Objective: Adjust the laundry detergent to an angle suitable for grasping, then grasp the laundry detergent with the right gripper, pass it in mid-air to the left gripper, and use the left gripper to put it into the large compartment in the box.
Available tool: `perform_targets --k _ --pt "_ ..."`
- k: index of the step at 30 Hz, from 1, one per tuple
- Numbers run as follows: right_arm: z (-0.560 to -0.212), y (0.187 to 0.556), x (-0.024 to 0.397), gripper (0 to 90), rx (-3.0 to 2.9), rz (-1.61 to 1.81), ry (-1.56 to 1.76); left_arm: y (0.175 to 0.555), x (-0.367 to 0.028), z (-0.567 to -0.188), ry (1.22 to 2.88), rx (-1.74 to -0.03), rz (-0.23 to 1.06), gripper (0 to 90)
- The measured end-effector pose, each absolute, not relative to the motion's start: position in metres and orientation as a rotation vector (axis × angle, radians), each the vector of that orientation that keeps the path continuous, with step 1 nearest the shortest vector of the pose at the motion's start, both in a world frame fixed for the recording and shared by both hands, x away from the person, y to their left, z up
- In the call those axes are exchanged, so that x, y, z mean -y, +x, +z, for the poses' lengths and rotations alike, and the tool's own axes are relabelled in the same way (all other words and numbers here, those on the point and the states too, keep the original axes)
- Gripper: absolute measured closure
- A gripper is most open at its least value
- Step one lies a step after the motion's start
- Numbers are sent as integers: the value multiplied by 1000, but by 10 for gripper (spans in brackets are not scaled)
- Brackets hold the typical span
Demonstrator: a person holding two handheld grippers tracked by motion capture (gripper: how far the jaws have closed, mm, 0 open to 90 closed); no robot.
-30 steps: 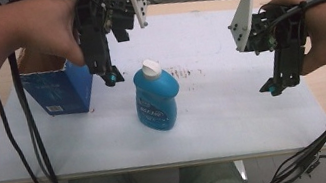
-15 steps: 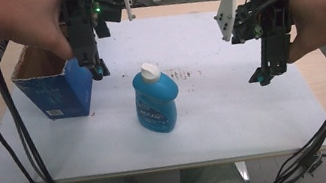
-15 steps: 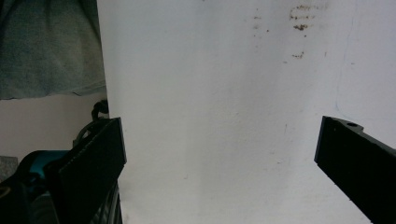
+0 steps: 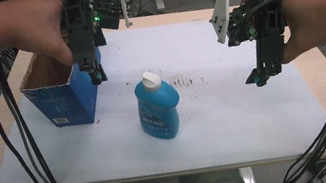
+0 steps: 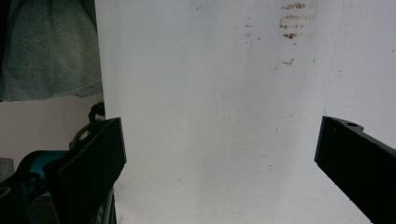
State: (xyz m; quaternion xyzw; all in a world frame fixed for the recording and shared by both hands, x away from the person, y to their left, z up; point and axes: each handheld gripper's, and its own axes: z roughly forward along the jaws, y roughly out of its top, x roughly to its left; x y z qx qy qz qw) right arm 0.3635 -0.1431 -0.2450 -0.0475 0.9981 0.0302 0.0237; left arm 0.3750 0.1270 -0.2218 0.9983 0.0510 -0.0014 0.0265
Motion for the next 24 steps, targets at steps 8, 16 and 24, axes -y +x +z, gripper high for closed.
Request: perform_targets --k 8,16,24 --pt "-245 367 143 10 -3090 97 -131 376 -125 -223 3093 -129 8 18" --pt "-247 370 140 10 -3090 92 -122 379 -130 -226 3086 -135 5 18" --pt "-248 365 139 10 -3071 103 -131 376 -133 -230 3087 -157 15 18"
